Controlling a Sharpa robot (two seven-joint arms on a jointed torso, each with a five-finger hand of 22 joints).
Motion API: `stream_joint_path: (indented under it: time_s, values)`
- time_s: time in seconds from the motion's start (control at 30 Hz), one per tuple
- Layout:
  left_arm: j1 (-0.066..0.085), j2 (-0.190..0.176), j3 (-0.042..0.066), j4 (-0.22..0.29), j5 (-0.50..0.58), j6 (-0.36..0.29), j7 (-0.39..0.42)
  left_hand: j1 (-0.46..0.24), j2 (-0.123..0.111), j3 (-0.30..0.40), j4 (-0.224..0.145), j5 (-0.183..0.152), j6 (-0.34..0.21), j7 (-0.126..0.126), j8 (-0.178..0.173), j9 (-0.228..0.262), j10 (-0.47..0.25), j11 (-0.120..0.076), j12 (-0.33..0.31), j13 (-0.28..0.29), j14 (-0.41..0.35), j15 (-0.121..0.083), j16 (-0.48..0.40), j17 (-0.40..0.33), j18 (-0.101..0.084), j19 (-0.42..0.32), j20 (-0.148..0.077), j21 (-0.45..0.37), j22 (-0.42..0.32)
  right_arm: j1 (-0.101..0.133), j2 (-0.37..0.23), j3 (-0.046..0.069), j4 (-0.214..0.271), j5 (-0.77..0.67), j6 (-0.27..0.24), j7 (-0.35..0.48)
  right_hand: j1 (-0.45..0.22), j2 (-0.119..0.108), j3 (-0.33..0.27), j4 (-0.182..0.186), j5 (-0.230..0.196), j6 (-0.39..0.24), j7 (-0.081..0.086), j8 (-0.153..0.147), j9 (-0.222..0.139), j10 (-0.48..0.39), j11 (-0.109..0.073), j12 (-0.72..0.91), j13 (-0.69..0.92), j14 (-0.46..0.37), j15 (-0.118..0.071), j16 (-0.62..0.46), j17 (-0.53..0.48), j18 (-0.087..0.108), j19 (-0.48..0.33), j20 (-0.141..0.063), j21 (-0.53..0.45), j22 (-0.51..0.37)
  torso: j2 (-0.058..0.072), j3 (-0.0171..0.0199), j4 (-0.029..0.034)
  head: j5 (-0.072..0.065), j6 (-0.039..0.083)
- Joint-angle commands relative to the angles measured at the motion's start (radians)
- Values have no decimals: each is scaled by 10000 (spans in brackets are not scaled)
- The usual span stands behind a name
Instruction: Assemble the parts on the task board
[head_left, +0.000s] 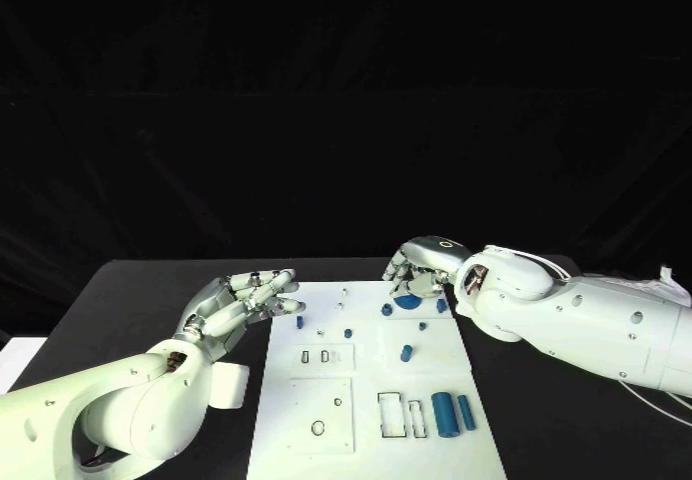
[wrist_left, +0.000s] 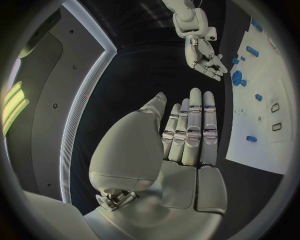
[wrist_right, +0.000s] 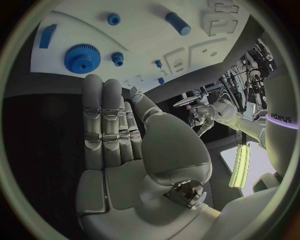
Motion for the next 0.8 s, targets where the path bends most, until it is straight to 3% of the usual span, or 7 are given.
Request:
stream_joint_path:
  time_s: [0.03,0.13,0.17,0.2,0.27,0.5,0.8]
  values:
    - [22,7,12,69,128,350,-63,-86,6,-4,-77,-50,4,64,-63,-13,-45,31,-54,-15,-70,37,-59,16,108,-23,68,-53,-22,11,62,5,-24,-1143,827,-542,-31,-173,240,123,-33,31,-34,-52,9,-145,45,-20,13,311,-24,574,362,-290,113,20,1008,1163,162,-14,60,-31,45]
    - [25,13,13,82,131,363,-73,-96,0,-10,-85,-50,-12,77,-87,-14,-64,44,-80,-15,-89,46,-79,31,108,-38,78,-70,-34,15,96,5,-40,-1270,954,-562,-48,-334,490,287,-39,9,-36,-54,8,-218,62,-18,9,385,-6,1765,1542,-428,232,33,2048,2389,207,-18,86,-87,108]
    - [26,10,14,90,132,367,-76,-98,0,-11,-88,-50,-19,81,-95,-14,-72,48,-88,-16,-90,48,-82,37,109,-39,80,-73,-36,16,114,5,-49,-1346,1033,-570,-25,-497,755,458,-36,11,-38,-47,13,-242,74,-26,8,318,5,2517,2277,-513,219,66,2717,3161,225,-20,94,-116,126]
    - [26,10,14,90,132,367,-76,-98,0,-11,-88,-50,-19,81,-95,-14,-72,48,-88,-16,-90,48,-82,37,109,-39,80,-73,-36,16,114,5,-49,-1346,1033,-570,-25,-497,755,458,-36,11,-38,-47,13,-242,74,-26,8,318,5,2517,2277,-513,219,66,2717,3161,236,-22,99,-128,135]
    - [26,4,15,90,133,367,-74,-100,-1,-12,-91,-50,-27,86,-103,-15,-80,52,-97,-17,-90,50,-84,43,110,-40,82,-76,-39,16,139,5,-75,-1412,1094,-585,-16,-696,1042,693,-41,9,-15,-41,17,-252,112,-8,13,305,17,3299,3039,-601,229,109,3396,3957,242,-25,114,-136,108]
    - [28,-39,16,138,135,365,-89,-101,-3,-13,-98,-49,-38,93,-116,-16,-94,57,-110,-18,-88,53,-87,53,112,-41,85,-80,-43,15,221,4,-151,-1524,1318,-569,117,-952,1656,1098,46,6,39,-50,15,-317,122,-24,2,377,104,4645,4391,-738,324,162,4438,5225,319,-28,145,-144,36]
    - [33,-117,19,213,135,352,-129,-111,-10,-25,-127,-50,-96,124,-171,-19,-165,85,-159,-22,-67,63,-93,103,117,-26,97,-89,-56,-5,351,1,-273,-1587,1542,-548,207,-1176,2085,1413,30,32,26,-50,19,-322,150,-33,-2,357,107,5354,5088,-819,353,203,4979,5899,411,-19,192,-151,32]
